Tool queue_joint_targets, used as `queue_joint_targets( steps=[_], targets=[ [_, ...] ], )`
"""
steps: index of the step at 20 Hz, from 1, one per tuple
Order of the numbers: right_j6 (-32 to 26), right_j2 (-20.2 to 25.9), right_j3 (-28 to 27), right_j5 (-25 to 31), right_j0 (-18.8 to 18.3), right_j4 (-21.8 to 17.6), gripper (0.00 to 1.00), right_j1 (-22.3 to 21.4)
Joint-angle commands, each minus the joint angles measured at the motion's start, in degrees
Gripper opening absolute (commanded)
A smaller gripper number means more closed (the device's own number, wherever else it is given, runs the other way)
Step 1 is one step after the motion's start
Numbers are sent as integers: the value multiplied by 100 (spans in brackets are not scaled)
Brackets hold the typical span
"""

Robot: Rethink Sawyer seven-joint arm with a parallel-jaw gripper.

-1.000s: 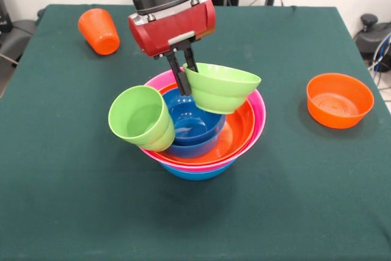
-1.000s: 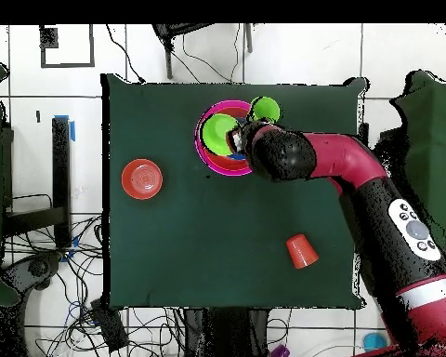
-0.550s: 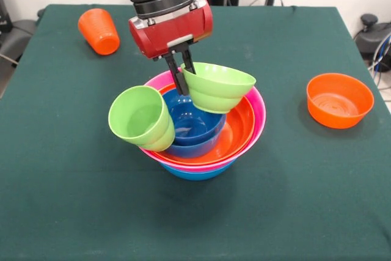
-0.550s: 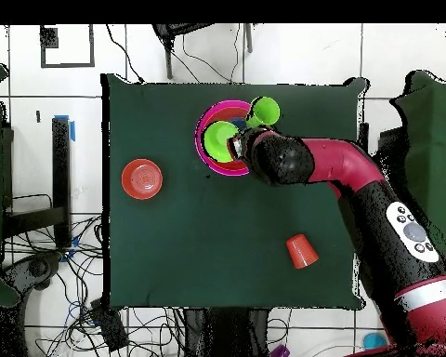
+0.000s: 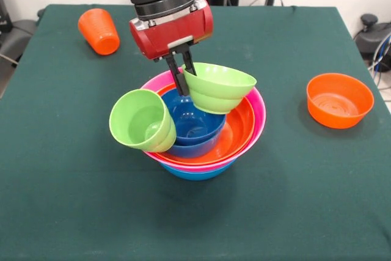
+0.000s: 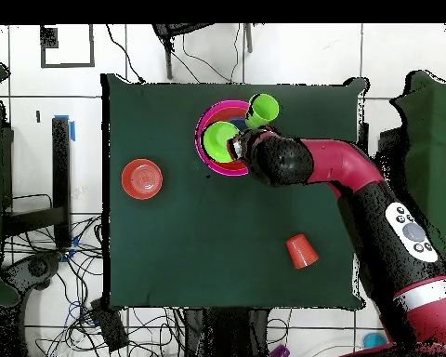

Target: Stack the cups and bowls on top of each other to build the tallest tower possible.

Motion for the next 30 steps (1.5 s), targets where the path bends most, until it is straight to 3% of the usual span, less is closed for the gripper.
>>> queue_joint_targets(
  steps=[1,9,10,30],
  targets=[
    [282,-493,128,7,284,-231,0,188],
    [239,-459,145,1,267,-232,0,211],
    [237,-456,148,-8,263,-234,100,215],
    [368,-527,195,-167,305,-219,100,187]
  ],
)
